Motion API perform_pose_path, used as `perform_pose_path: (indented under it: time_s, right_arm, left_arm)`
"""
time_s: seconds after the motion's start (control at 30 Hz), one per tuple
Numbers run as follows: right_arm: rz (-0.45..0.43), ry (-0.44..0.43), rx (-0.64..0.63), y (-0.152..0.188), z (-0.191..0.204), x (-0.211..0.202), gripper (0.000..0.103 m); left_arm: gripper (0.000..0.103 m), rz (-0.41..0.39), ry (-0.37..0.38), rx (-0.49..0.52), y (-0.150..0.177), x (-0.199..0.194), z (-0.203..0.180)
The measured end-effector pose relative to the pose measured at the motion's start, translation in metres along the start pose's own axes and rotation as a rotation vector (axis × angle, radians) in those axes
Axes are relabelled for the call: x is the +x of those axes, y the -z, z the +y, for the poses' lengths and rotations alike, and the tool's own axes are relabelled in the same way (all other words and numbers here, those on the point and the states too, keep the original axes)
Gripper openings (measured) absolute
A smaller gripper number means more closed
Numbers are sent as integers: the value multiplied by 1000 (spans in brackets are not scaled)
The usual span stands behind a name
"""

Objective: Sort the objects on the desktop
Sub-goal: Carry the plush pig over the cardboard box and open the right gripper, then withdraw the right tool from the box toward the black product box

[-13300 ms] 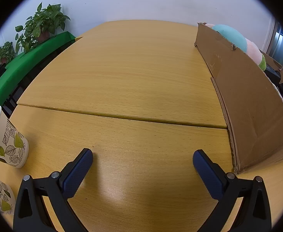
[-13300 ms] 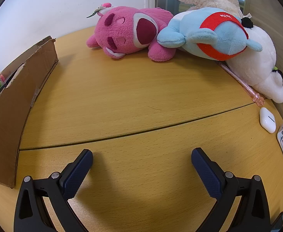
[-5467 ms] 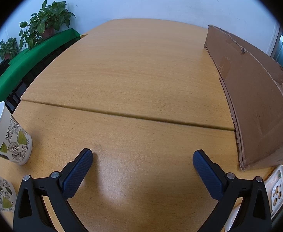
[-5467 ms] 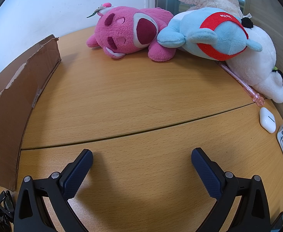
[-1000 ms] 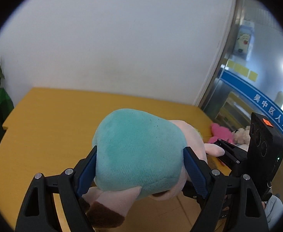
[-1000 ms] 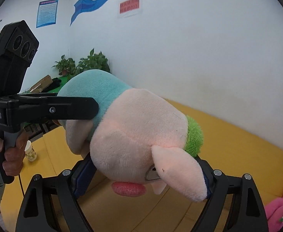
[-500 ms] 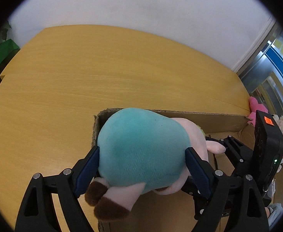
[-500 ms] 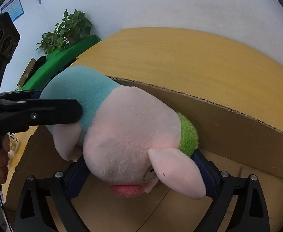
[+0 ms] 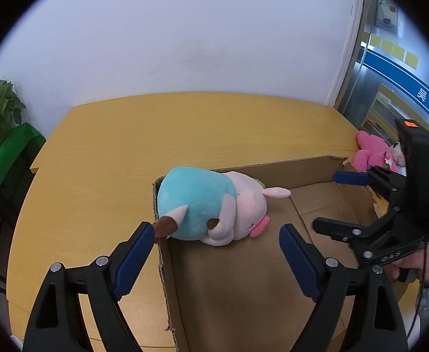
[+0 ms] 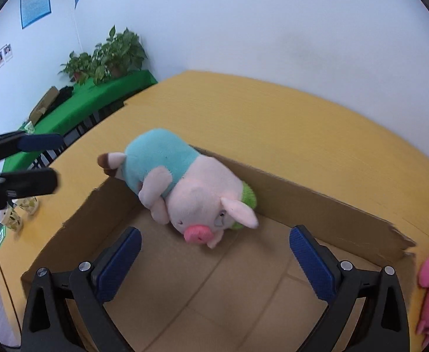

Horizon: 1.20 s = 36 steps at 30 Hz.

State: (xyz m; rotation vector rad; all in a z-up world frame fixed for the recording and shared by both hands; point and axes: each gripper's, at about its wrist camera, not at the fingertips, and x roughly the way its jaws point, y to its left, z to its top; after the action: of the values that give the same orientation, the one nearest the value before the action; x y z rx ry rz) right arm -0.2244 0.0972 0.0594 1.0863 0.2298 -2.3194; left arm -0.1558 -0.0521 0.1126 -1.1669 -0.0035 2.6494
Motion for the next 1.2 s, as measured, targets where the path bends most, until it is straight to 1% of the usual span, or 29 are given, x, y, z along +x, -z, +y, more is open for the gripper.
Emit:
perform_pose_path:
  time_s: [0.07, 0.1, 0.13, 0.17, 0.2, 0.27, 0.3, 0.33, 0.4, 0.47, 0.57, 0.63, 0.7, 0.73, 0.77, 0.8, 0.83, 0.9, 0.97, 1.0, 1.07, 1.1, 1.17, 1.2]
  right_arm:
    - [12, 17, 37, 11, -12, -14, 103]
    - [28, 22, 63, 18, -16, -18, 103]
    - [43, 19, 84, 27, -20, -22, 103]
    - [53, 11, 98, 37, -24, -27, 103]
    - [60, 0, 107, 45, -28, -31, 103]
    - [64, -3, 117, 72, -35, -46, 103]
    - [66, 5, 123, 84, -39, -55, 103]
    - [66, 15, 135, 97, -44, -63, 103]
    - [51, 10, 178, 122, -56, -82, 103]
    - [46, 8, 225, 141, -68, -97, 103]
    - [49, 35, 265, 164, -85, -111, 103]
    - [68, 62, 267, 170, -87, -109, 103]
    - [79, 48, 273, 175, -86, -107, 103]
    - [75, 39, 271, 177, -84, -107, 103]
    - [68, 33, 264, 177, -80, -109, 103]
    - [56, 29, 251, 178, -76, -110, 103]
    - [48, 27, 240, 178, -73, -112, 103]
    - [43, 24, 222, 178, -70, -113, 103]
    - [53, 37, 213, 178, -71, -110, 103]
    - [64, 42, 210, 179, -72, -107, 103]
    - [92, 19, 205, 182, -73, -99, 103]
    - [106, 15, 201, 186, -72, -96, 103]
    - [137, 42, 194, 192, -68, -89, 103]
    - [153, 59, 188, 197, -65, -85, 103]
  left_arm:
    - [88, 1, -13, 4, -13, 19, 3]
    - [88, 26, -31, -2, -27, 33, 8]
    - [88, 56, -59, -16, -30, 53, 9]
    - [88, 97, -76, -35, -33, 67, 18]
    - [88, 130, -57, -55, -33, 80, 23]
    - [85, 207, 12, -82, -27, 99, 27]
    - [85, 221, 17, -78, -25, 102, 26]
    - [85, 214, 2, -49, -22, 100, 20]
    - [85, 229, 5, -16, -18, 97, 10]
    - [85, 263, 72, -33, -13, 96, 4]
    - [85, 283, 99, -22, -4, 98, -4]
    - [85, 309, 85, -44, -2, 115, -1]
    - [85, 329, 61, -102, 1, 121, 14]
    - [84, 321, 51, -130, 2, 120, 22]
    - [81, 313, 81, -133, 2, 115, 28]
    - [81, 301, 87, -144, 3, 109, 30]
    - [81, 282, 73, -142, 4, 99, 30]
    - [81, 238, -20, -88, 5, 76, 22]
    - [81, 204, -84, -21, 13, 47, 10]
    - [81, 183, -98, 15, 20, 31, 4]
    - [81, 149, -114, 72, 39, 3, -6]
    - [82, 140, -128, 85, 48, -3, -10]
    - [82, 164, -156, 98, 72, -8, -21]
    - [82, 181, -156, 93, 83, -8, -22]
